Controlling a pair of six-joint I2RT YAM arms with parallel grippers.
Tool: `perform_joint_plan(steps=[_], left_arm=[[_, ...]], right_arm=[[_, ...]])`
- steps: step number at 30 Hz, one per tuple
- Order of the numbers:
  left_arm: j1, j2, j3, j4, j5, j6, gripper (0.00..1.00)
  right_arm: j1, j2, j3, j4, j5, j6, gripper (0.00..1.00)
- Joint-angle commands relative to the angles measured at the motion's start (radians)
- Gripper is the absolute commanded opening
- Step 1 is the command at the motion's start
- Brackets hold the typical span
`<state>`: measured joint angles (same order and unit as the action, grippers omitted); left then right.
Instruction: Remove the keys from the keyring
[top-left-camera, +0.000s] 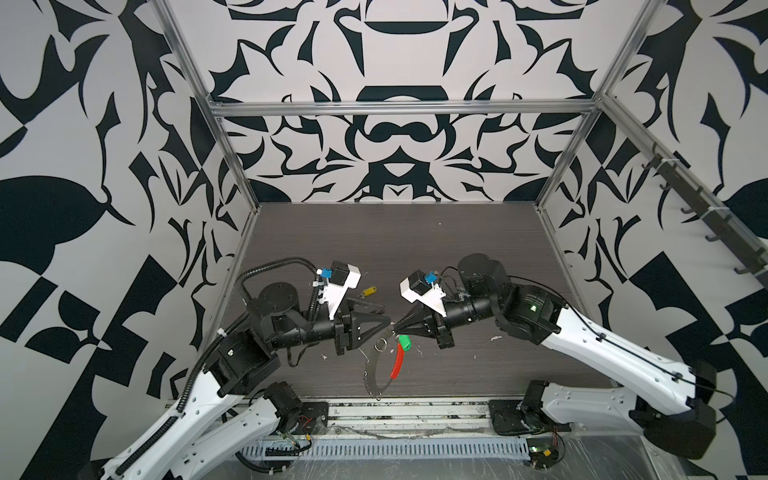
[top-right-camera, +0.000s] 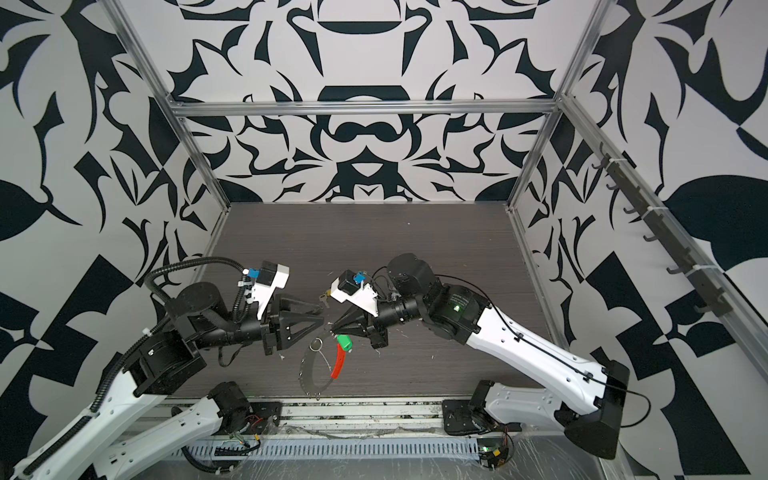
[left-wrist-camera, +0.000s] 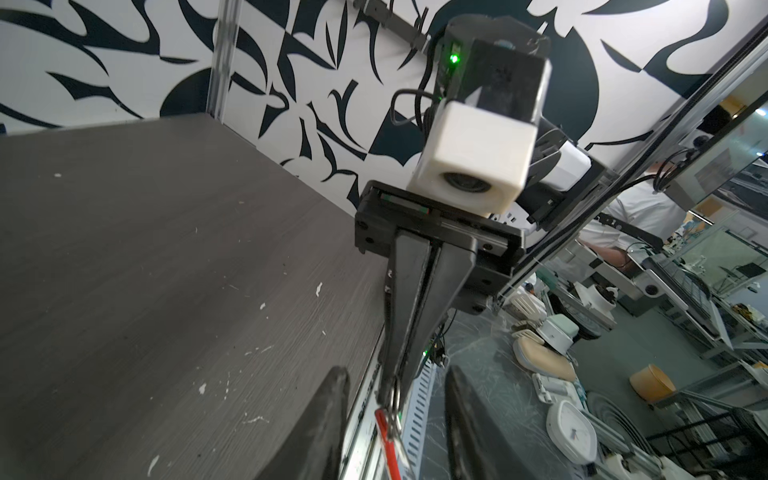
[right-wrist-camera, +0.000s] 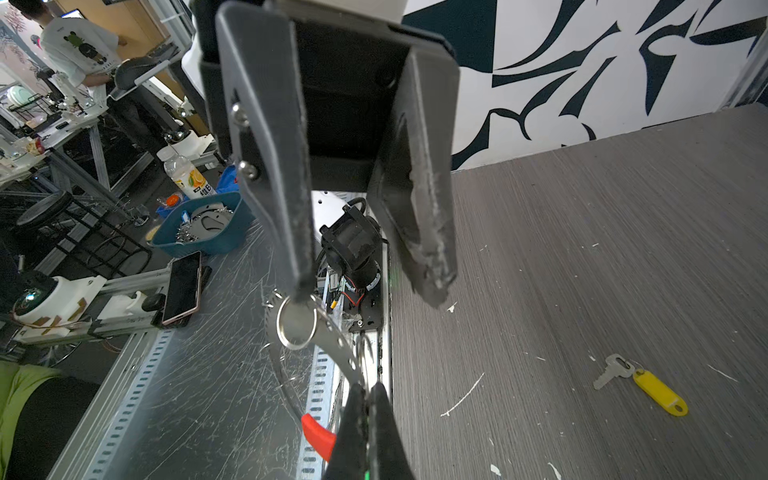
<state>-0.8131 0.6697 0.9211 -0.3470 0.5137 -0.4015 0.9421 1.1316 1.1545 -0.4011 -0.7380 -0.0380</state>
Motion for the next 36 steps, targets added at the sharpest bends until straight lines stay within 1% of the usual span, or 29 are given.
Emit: perform_joint_plan(steps=[1, 6, 12, 18, 20, 24, 27, 32, 36], left_arm=[[-0.003, 0.028, 0.059, -0.162, 0.053, 0.038, 0.38], [-0.002, 0.079, 0.100, -0.232, 0.081, 0.067, 0.34], [-0.002, 0.126, 0.141, -0.290, 0.081, 0.092, 0.31], [-0.003, 0.143, 0.165, -0.324, 0.079, 0.105, 0.24], [-0.003, 0.146, 0.168, -0.331, 0.077, 0.108, 0.24], [-0.003, 0.147, 0.173, -0.333, 0.095, 0.108, 0.31], [-0.003, 0.148, 0.179, -0.331, 0.107, 0.108, 0.32], [-0.004, 0.158, 0.178, -0.330, 0.114, 0.114, 0.28], [-0.004, 0.174, 0.176, -0.330, 0.119, 0.118, 0.22]], right_arm=[[-0.005, -0.004, 0.044, -0.008, -0.038, -0.025, 0.00], [-0.005, -0.004, 0.044, -0.015, -0.046, -0.026, 0.00], [-0.005, -0.007, 0.046, -0.022, -0.044, -0.026, 0.00], [-0.005, -0.004, 0.045, -0.019, -0.040, -0.026, 0.00], [-0.005, -0.003, 0.045, -0.017, -0.037, -0.025, 0.00], [-0.005, 0.002, 0.048, -0.018, -0.039, -0.022, 0.00], [-0.006, 0.006, 0.049, -0.017, -0.039, -0.020, 0.00], [-0.005, 0.013, 0.050, -0.012, -0.038, -0.014, 0.00], [-0.005, 0.020, 0.053, -0.012, -0.038, -0.012, 0.00]])
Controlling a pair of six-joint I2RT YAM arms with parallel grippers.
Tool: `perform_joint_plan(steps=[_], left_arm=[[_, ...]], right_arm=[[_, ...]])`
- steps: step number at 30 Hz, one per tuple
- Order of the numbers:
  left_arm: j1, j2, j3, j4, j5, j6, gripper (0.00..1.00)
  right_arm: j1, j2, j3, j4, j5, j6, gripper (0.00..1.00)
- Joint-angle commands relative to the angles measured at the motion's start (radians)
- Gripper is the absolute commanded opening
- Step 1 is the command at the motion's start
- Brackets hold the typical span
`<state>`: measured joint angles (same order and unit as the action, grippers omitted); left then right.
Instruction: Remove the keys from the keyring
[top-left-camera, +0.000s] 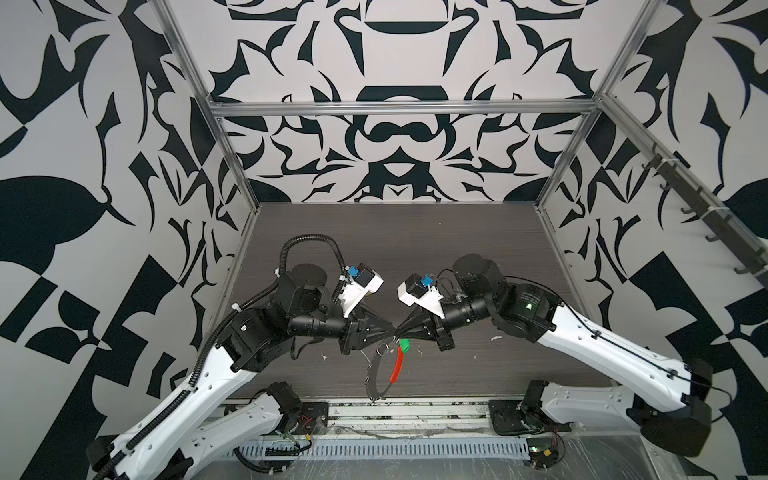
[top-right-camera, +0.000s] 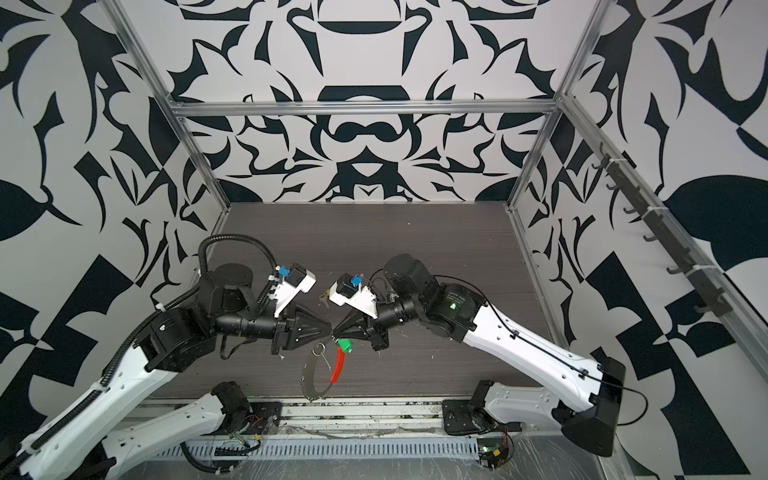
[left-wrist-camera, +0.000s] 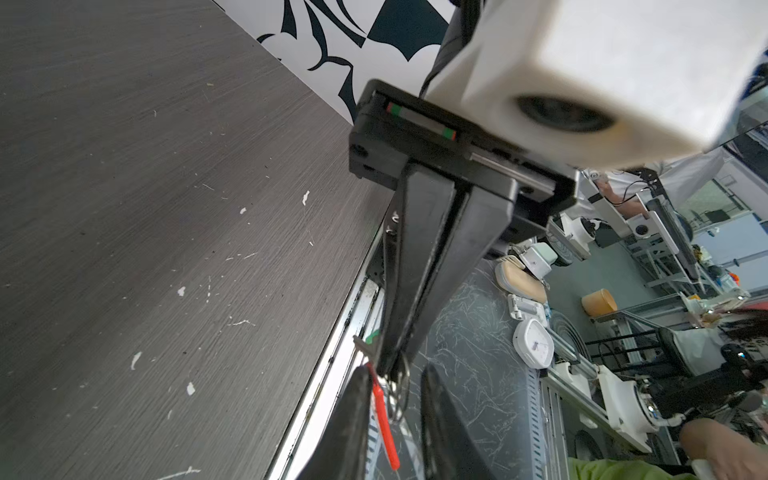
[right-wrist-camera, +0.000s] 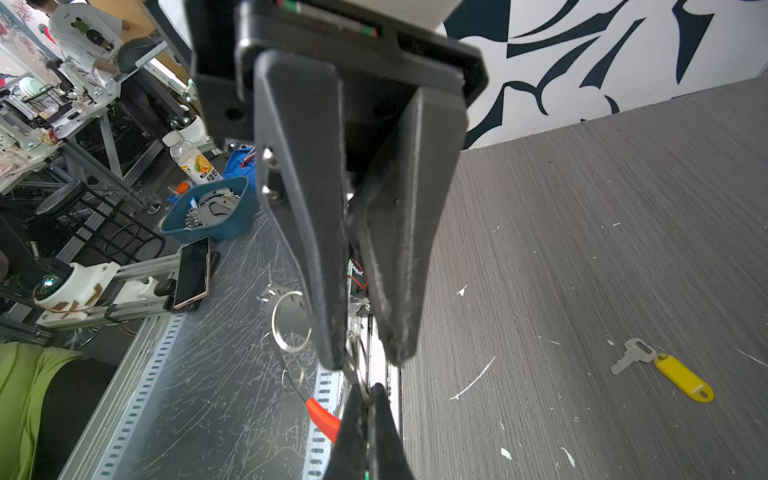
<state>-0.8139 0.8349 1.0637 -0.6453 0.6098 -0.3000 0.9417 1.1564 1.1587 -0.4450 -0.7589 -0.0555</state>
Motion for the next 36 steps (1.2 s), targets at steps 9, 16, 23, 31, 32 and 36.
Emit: perform_joint_plan(steps=[9, 16, 23, 31, 32, 36], left_arm=[[-0.008, 0.024, 0.032, -0.041, 0.021, 0.027, 0.13], [-0.026, 0.024, 0.025, -0.029, 0.018, 0.018, 0.00], [-0.048, -0.030, 0.006, 0.011, -0.125, 0.004, 0.00], [-0.047, -0.128, -0.084, 0.156, -0.196, -0.040, 0.00], [-0.047, -0.138, -0.095, 0.175, -0.192, -0.041, 0.00], [-0.047, -0.175, -0.132, 0.249, -0.168, -0.047, 0.00]], right_arm=[[-0.004, -0.011, 0.053, 0.040, -0.012, 0.015, 0.00], [-0.004, -0.009, 0.049, 0.053, -0.013, 0.027, 0.00], [-0.004, -0.051, 0.010, 0.117, 0.025, 0.072, 0.19], [-0.005, -0.183, -0.110, 0.253, 0.098, 0.133, 0.46], [-0.005, -0.198, -0.127, 0.273, 0.113, 0.143, 0.47], [-0.003, -0.247, -0.187, 0.358, 0.138, 0.191, 0.47]])
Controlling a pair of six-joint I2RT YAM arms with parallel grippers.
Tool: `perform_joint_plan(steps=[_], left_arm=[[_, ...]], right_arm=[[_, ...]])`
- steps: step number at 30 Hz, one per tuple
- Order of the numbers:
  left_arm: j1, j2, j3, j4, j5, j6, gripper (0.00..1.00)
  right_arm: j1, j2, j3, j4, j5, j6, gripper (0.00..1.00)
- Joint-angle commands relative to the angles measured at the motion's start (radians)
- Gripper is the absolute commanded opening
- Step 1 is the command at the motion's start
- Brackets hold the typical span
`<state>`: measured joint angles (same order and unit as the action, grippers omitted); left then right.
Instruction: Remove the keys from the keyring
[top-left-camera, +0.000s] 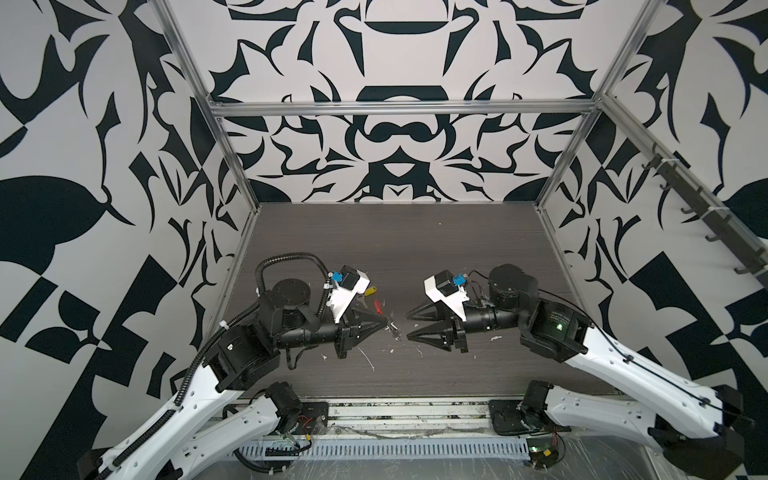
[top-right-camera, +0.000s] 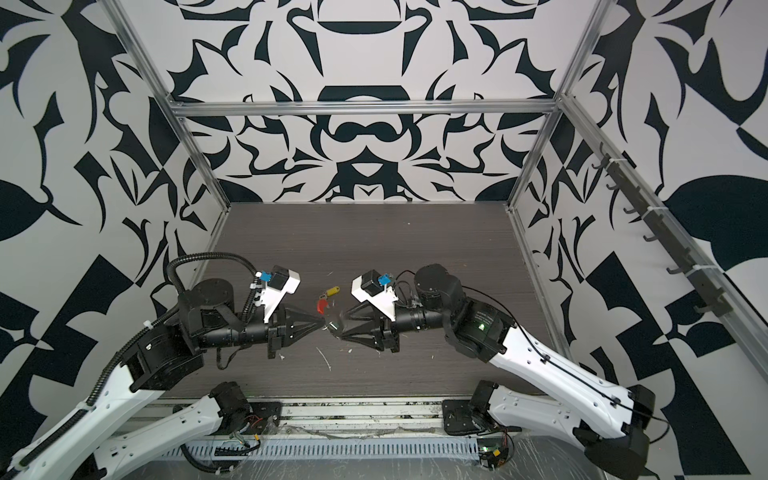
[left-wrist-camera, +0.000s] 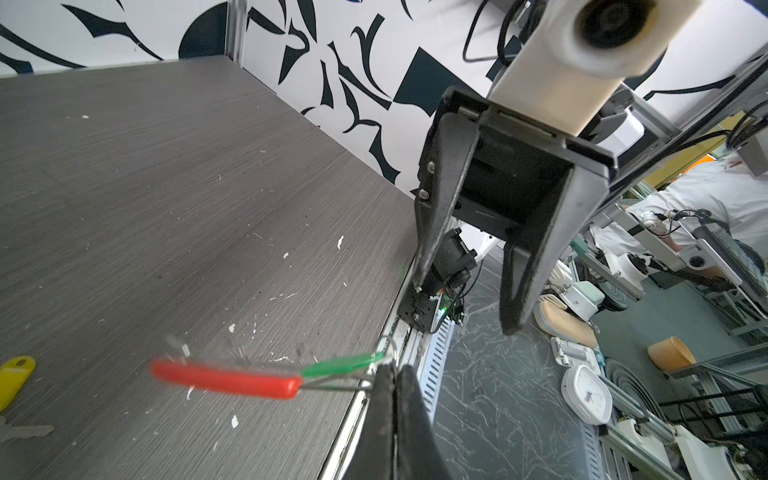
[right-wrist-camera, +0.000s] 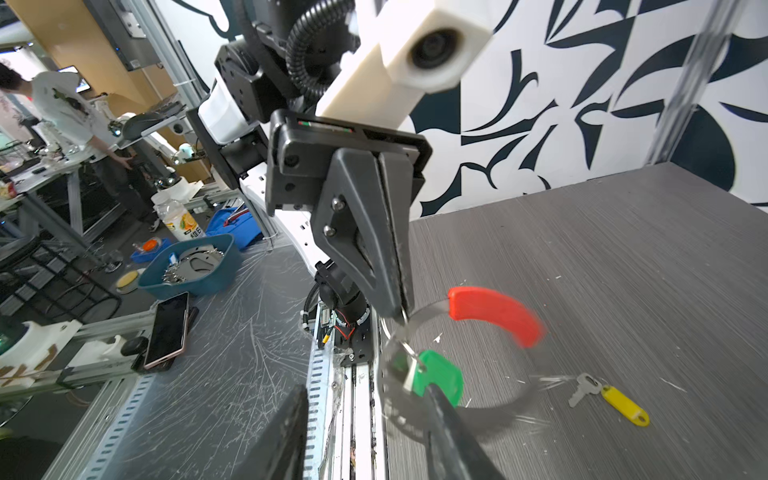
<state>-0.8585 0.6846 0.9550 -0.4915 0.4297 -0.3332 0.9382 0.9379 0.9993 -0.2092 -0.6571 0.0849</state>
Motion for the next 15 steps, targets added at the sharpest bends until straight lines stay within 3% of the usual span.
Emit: perform_joint_plan(steps=[1, 15], left_arm=[[-0.002, -0.030, -0.030, 0.110, 0.025, -0.015, 0.00], [-0.002, -0.147, -0.150, 0.368, 0.127, -0.020, 0.00]], right_arm=[[0.000, -0.035, -0.036, 0.138, 0.036, 0.059, 0.47], [0.011, -0.045, -0.056, 0.218, 0.011, 0.095, 0.47]])
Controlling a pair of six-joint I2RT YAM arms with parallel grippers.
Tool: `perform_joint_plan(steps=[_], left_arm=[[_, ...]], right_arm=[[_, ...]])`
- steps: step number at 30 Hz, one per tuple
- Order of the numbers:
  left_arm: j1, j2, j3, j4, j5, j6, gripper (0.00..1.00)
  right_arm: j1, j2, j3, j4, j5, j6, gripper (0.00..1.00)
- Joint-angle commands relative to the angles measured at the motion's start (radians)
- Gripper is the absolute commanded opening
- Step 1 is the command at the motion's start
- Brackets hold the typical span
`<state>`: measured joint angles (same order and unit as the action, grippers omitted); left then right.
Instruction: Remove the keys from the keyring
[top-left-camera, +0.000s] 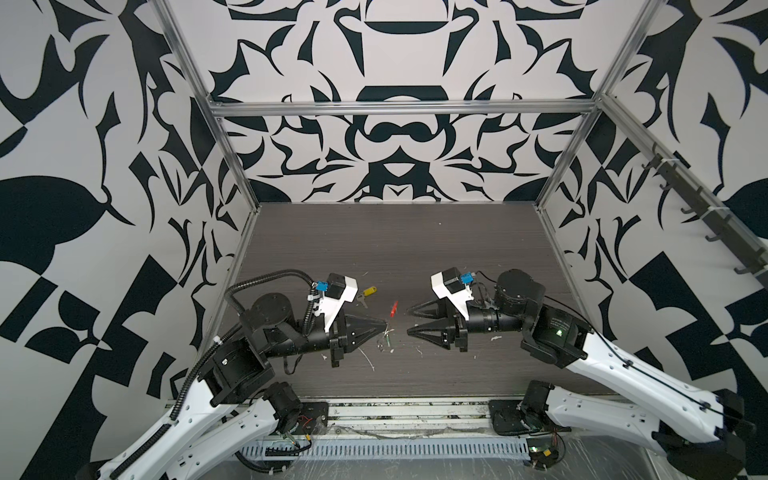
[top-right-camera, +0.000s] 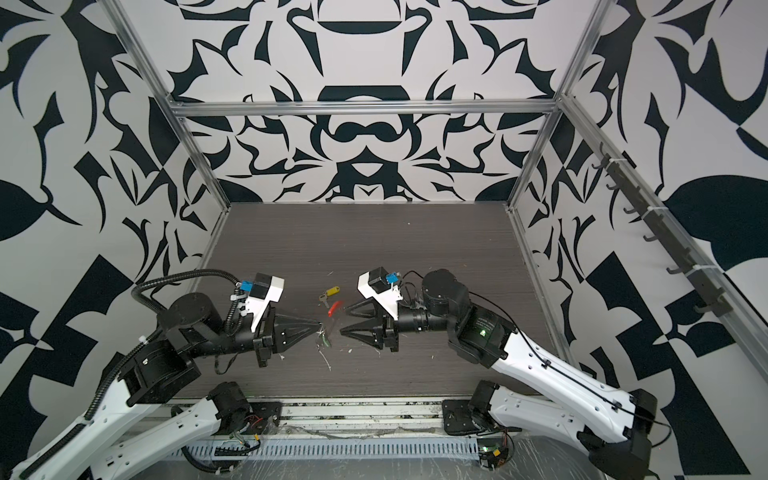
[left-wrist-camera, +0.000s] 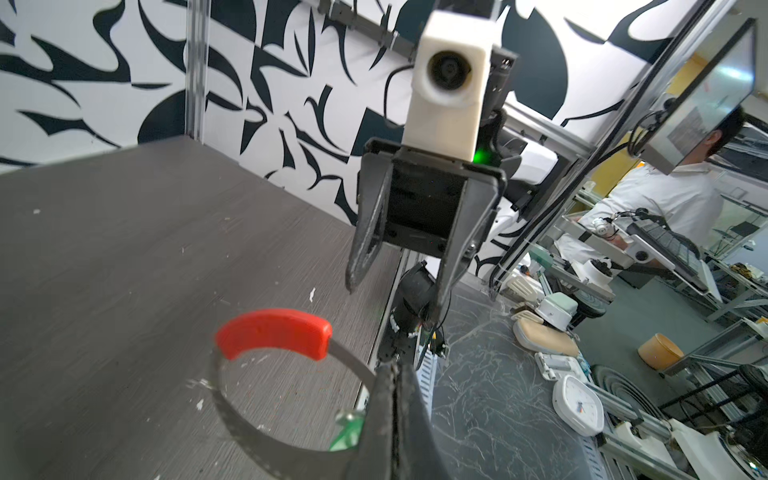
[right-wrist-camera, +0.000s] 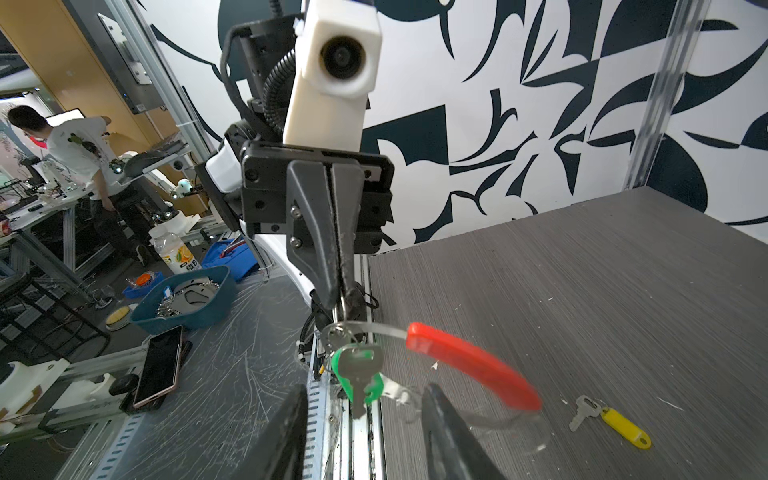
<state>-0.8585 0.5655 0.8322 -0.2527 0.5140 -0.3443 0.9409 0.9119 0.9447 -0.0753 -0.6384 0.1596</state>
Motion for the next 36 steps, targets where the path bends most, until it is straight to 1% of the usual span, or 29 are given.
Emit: perform_joint_plan(steps=[1, 6, 12, 15, 20, 36], left_arm=[[-0.002, -0.034, -0.037, 0.154, 0.048, -0.014, 0.00], [-0.002, -0.050, -0.088, 0.289, 0.108, -0.044, 0.00], [-0.003, -0.052, -0.116, 0.364, 0.160, -0.068, 0.00], [-0.003, -0.059, -0.128, 0.389, 0.170, -0.068, 0.00], [-0.002, -0.060, -0.141, 0.419, 0.199, -0.079, 0.00], [-0.002, -0.035, -0.154, 0.457, 0.253, -0.104, 0.00]], right_arm=[[0.007, -0.018, -0.001, 0.091, -0.011, 0.024, 0.47], [0.016, -0.007, 0.002, 0.149, -0.052, 0.057, 0.48], [0.047, 0.005, 0.016, 0.176, -0.103, 0.076, 0.49], [0.066, 0.018, 0.023, 0.172, -0.117, 0.073, 0.49], [0.095, 0.040, 0.034, 0.149, -0.107, 0.051, 0.49], [0.140, 0.073, 0.054, 0.097, -0.089, -0.004, 0.51]])
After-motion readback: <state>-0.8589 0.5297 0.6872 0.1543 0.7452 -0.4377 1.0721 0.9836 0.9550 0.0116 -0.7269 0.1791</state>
